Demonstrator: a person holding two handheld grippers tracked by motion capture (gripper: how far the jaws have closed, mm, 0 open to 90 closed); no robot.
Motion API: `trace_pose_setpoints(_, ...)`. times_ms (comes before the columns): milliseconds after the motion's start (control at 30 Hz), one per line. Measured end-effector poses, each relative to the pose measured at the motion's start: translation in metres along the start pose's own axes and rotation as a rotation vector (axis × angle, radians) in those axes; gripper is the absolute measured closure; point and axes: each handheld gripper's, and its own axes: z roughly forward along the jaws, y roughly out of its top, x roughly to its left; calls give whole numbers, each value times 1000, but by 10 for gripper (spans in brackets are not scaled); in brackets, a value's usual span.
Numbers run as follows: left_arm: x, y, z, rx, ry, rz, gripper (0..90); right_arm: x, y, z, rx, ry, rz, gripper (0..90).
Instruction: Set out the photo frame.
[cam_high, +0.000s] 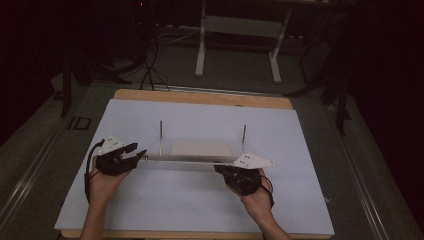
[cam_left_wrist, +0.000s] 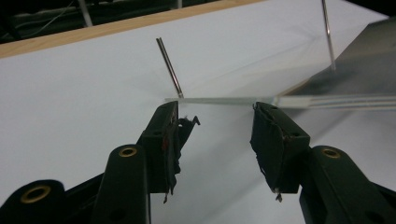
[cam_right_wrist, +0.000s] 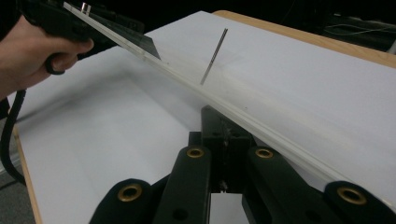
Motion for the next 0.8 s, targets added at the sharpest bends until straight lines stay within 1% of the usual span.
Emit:
trace_pose_setpoints(67,-1,0,2,6,-6,3,517,-1,2,0,-2,-1,-1,900)
trace_pose_setpoints(100,-2,0,2,9,-4,11,515,-1,2,0,-4,-2,0,900)
trace_pose_setpoints(233,-4,0,3,2,-17,25,504,-2,4,0,-8,-4,2,900)
trace_pose_setpoints(267,-5,1,3,-6,-23,38,502,-2,6,0,-14,-6,5,900)
trace_pose_setpoints(300,-5,1,3,-6,-23,38,501,-2,6,0,-14,-6,5,900)
trace_pose_setpoints(400,-7,2,3,-26,-26,48,488,-4,9,-1,-25,-10,5,900)
trace_pose_setpoints(633,-13,8,3,-46,-30,67,489,-6,14,-2,-36,-14,2,900)
trace_pose_setpoints(667,-14,9,4,-59,-29,71,489,-6,14,-2,-36,-14,4,900)
trace_pose_setpoints(800,-15,13,7,-66,-27,79,484,-6,16,-1,-37,-16,2,900)
